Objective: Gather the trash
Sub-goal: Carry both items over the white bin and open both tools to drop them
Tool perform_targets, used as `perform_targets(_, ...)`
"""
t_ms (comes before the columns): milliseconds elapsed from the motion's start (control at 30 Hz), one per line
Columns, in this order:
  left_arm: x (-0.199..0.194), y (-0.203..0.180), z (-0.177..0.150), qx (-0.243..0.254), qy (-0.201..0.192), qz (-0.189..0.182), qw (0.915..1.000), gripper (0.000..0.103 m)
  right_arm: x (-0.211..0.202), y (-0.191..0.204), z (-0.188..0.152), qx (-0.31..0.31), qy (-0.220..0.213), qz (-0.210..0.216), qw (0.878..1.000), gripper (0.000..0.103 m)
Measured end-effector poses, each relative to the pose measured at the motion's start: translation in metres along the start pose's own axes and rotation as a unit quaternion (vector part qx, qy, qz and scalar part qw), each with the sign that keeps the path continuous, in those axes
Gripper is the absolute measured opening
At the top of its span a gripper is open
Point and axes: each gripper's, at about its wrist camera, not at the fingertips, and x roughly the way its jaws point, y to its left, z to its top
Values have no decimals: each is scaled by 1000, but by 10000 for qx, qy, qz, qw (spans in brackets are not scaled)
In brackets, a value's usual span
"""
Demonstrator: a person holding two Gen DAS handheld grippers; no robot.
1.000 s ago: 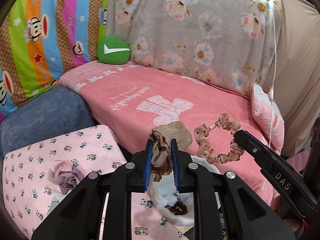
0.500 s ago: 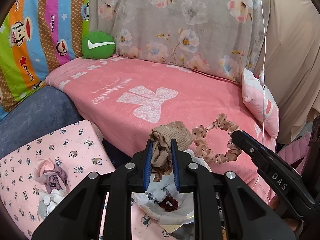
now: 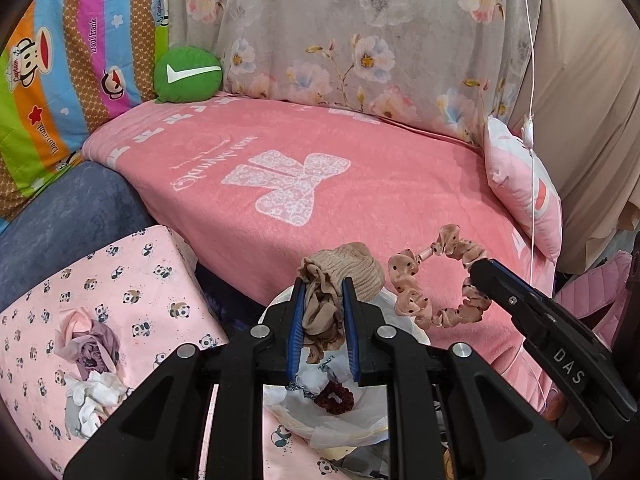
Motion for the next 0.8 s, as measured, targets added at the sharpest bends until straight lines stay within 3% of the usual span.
perform_targets(533, 8, -4, 0, 57, 41, -43, 10000, 20, 10, 0, -2, -52, 151, -55, 9999, 13)
perform_targets(567, 8, -4, 0, 41, 46, -24, 10000, 22, 11, 1, -3, -73, 160, -77, 9998, 15)
perform_targets(600, 8, -4, 0, 25, 44, 14, 10000, 36, 11, 1, -3, -96, 156, -121, 9998, 18)
perform_targets(633, 8, -2, 0, -12, 20, 90, 10000, 57, 10, 3, -4, -129, 131, -185, 9997, 20)
perform_targets(700, 4, 1, -1, -103, -125, 259, 9995, 74, 9, 5, -4, -150, 125, -225, 9996, 24)
perform_targets(800, 4, 5, 0, -149, -94, 261, 9995, 74, 9, 6, -3, -161, 131, -210, 9996, 27)
